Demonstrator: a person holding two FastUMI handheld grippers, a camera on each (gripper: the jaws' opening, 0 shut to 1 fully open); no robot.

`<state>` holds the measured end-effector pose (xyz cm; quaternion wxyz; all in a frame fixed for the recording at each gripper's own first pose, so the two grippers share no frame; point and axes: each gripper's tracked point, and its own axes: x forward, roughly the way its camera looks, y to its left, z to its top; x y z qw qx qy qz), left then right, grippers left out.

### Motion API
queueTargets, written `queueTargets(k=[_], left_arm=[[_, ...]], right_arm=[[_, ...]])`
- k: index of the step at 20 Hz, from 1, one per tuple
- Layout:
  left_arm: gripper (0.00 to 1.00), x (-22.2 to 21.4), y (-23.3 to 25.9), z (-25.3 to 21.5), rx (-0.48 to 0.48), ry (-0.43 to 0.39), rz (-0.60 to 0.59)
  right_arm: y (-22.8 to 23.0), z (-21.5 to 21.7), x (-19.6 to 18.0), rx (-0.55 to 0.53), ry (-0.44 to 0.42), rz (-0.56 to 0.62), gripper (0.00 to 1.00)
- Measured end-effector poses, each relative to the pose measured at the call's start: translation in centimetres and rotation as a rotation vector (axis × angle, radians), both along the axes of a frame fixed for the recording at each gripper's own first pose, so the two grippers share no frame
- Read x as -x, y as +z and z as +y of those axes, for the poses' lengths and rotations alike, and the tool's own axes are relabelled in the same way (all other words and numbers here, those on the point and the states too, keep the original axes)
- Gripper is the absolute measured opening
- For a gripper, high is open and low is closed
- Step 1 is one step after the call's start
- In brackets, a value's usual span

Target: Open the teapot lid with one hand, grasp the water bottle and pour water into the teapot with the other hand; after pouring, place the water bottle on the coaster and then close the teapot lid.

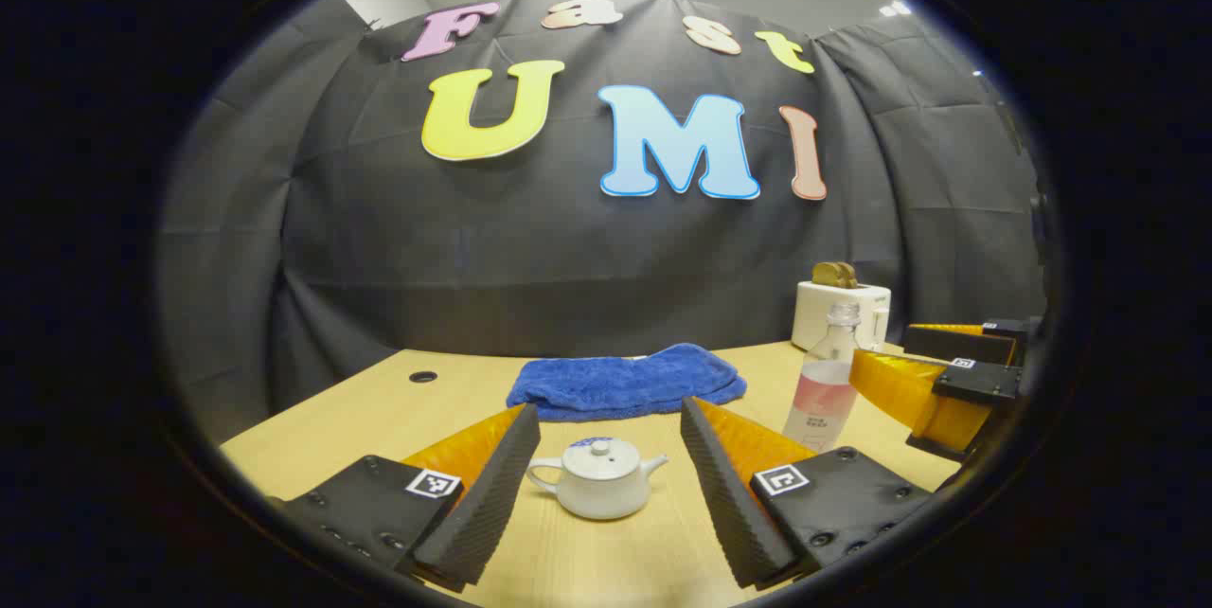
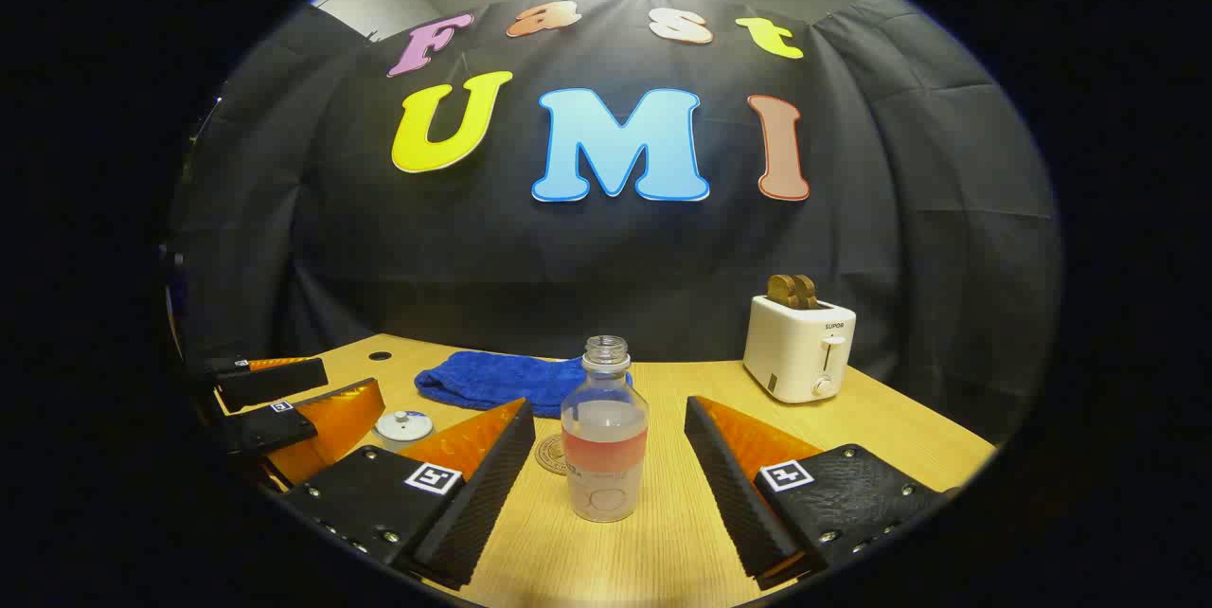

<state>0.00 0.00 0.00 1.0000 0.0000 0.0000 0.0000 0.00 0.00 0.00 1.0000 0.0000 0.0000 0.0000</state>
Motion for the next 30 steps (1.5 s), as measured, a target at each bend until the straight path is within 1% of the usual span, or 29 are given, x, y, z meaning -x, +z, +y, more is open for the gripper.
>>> queueTargets(k=[7, 22, 26, 27, 28, 29, 30], left_arm=[[0.98, -2.5, -2.1, 0.4, 0.018, -0.014, 0.061], [0.98, -8.0, -5.7, 1.8, 0.008, -0.014, 0.166], [0.96, -8.8, -6.6, 1.9, 0.011, -0.016, 0.185], [0.96, -9.0, -6.6, 1.8, 0.016, -0.019, 0.180], [0.96, -9.1, -6.6, 1.8, 0.012, -0.020, 0.180], [0.94, -9.1, -6.6, 1.6, 0.015, -0.031, 0.177], [0.90, -9.2, -6.5, 1.3, 0.020, -0.040, 0.175]], right_arm=[[-0.3, 0.0, -0.1, -0.004, 0.000, 0.008, 0.99], [-1.5, -0.2, -0.4, -0.019, 0.002, 0.038, 0.99], [-1.9, -0.4, -0.7, -0.026, -0.002, 0.048, 0.99], [-2.2, -0.5, -0.8, -0.028, -0.003, 0.052, 0.96], [-2.4, -0.6, -0.8, -0.030, -0.005, 0.058, 0.96], [-2.6, -0.6, -0.9, -0.034, -0.006, 0.064, 0.96], [-2.7, -0.8, -1.0, -0.039, -0.008, 0.070, 0.99]])
